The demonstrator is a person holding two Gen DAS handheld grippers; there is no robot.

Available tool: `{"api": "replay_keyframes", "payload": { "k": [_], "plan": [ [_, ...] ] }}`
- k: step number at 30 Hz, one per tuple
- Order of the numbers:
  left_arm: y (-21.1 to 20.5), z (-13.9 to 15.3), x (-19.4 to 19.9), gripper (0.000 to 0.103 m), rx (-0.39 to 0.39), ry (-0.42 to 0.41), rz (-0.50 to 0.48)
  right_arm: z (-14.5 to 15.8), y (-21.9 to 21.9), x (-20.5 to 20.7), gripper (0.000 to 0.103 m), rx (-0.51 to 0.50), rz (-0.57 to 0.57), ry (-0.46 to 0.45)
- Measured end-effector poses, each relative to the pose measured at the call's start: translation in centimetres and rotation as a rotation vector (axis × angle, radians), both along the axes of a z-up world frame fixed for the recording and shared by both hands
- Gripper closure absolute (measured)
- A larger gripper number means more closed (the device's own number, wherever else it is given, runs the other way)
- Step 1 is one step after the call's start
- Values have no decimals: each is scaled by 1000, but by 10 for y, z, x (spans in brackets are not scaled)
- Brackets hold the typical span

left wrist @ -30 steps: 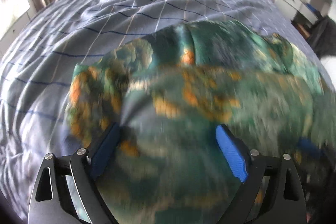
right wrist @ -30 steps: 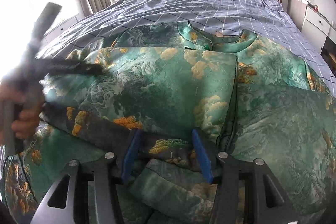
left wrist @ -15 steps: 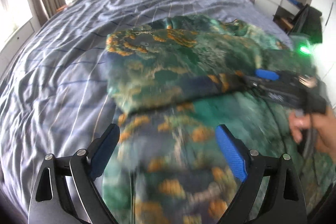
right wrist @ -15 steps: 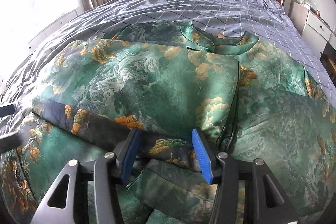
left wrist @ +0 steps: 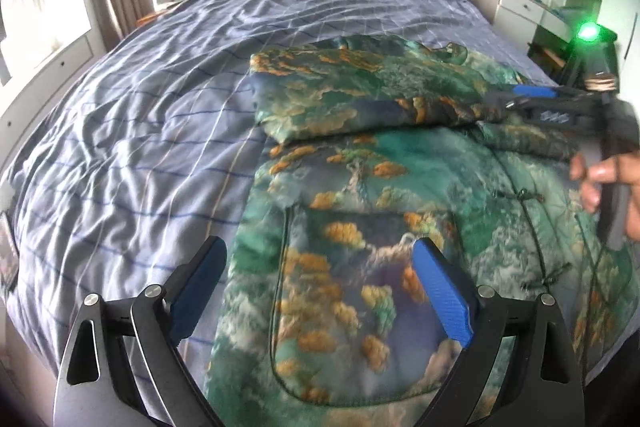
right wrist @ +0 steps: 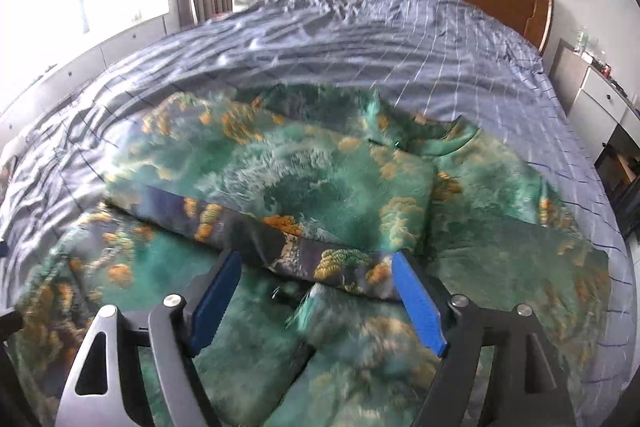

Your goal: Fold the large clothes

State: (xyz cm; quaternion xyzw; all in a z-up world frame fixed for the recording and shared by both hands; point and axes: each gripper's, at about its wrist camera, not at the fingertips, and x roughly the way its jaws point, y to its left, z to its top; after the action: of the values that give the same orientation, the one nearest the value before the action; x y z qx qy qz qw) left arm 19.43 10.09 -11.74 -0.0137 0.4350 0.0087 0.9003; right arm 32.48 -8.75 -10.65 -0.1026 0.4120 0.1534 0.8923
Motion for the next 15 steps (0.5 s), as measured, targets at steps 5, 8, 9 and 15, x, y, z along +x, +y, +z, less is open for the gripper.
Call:
{"api": "replay_keyframes", "payload": {
  "k": [5,8,9,15],
  "plan": [
    [-2,-2,-17,8,9,5,-3,25,-18,-36,23,31,-6,-42],
    [-4,-3,-24,8,16,9,-4,36,-30,-62,23,25,-6,-68],
    [-4,-3,-25,8,16,11,-4,39,-34,-71,23,21,-7,-76],
    [-3,-2,-36,8,34,10,0,38,-57,-110,23,-34,-18,-77]
  ]
}}
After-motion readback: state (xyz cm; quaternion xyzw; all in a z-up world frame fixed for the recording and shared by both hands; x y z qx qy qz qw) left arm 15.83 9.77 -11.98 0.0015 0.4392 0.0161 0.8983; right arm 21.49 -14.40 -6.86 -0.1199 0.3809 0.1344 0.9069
